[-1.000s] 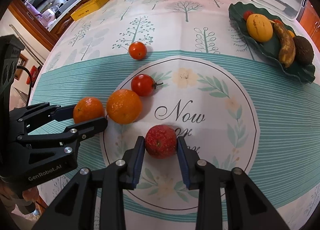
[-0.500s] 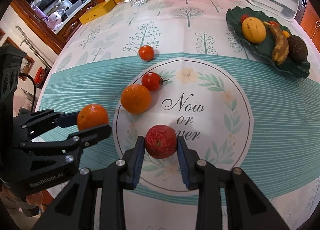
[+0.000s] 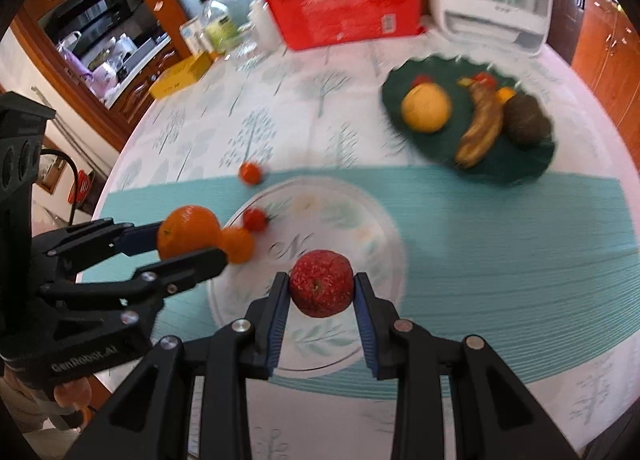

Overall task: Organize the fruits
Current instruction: 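Carry the mandarin and apple onto the green plate and open both tools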

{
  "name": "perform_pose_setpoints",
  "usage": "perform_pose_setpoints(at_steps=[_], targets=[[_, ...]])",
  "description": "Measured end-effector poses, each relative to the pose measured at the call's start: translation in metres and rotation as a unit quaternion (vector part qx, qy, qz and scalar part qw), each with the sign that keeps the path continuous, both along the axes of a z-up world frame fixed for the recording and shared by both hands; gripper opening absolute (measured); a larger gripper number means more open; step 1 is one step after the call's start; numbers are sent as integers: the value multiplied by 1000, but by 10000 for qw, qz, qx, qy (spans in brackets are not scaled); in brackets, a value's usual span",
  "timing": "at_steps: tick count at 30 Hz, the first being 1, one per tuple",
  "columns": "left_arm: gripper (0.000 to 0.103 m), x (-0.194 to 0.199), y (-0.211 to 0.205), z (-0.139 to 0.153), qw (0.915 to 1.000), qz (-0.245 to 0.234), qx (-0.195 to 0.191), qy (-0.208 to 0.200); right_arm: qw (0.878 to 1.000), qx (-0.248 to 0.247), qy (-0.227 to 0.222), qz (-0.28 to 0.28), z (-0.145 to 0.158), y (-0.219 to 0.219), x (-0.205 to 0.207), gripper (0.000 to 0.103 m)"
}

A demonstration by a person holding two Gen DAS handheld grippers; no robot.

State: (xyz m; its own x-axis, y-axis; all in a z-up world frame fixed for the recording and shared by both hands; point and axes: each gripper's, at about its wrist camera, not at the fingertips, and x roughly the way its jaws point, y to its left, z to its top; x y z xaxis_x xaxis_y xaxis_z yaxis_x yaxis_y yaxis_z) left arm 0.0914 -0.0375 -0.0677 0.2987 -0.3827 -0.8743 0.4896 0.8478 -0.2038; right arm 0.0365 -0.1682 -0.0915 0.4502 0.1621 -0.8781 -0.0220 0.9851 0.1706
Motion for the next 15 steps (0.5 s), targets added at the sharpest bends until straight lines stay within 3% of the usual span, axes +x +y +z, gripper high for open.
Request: perform_pose_setpoints(at_steps=[8,15], targets=[[43,39,-53,54,9991,-153,94,-384,9985,-424,-328,-134,69,-63,25,32],[43,90,-98,95,9978,-85,175,-631,9955,-630,-651,-288,132,-117,73,32]])
